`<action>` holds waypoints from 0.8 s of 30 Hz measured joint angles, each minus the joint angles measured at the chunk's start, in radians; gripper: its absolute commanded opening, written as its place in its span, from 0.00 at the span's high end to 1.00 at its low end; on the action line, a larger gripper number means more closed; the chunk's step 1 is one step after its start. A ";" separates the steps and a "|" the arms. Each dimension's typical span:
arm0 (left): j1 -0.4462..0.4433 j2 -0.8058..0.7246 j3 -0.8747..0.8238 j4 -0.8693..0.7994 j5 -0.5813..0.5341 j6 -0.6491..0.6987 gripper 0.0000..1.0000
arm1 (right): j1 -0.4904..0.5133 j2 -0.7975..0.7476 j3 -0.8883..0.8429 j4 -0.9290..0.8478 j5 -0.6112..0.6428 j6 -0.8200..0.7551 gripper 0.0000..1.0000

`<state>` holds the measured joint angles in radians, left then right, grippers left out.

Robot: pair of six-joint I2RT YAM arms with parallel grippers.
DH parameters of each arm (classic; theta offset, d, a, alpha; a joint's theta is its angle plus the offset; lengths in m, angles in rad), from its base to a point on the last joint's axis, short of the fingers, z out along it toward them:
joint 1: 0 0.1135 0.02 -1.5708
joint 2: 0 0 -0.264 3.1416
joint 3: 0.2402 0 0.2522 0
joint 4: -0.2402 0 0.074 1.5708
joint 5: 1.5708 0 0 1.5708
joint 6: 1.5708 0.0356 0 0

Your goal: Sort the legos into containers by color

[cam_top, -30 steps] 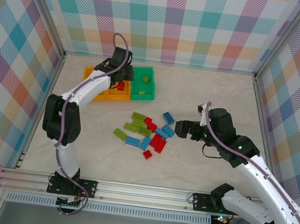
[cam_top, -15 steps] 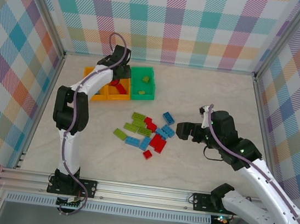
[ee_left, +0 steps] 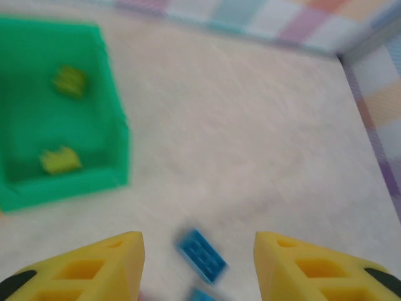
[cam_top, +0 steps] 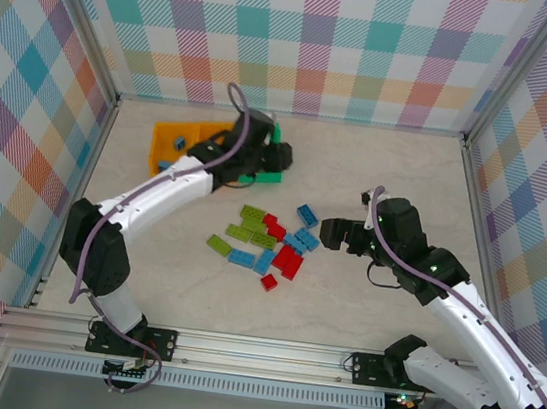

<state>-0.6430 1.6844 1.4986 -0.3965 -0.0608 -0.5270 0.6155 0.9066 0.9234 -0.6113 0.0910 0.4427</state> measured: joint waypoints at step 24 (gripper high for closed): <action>-0.127 0.557 0.319 -0.190 -0.005 -0.360 0.38 | -0.001 -0.049 -0.036 0.012 0.003 0.018 0.00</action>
<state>-0.7704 2.2414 1.8175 -0.5869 -0.0654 -0.8871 0.6144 0.8577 0.8875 -0.5991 0.0944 0.4603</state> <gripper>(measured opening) 0.637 0.996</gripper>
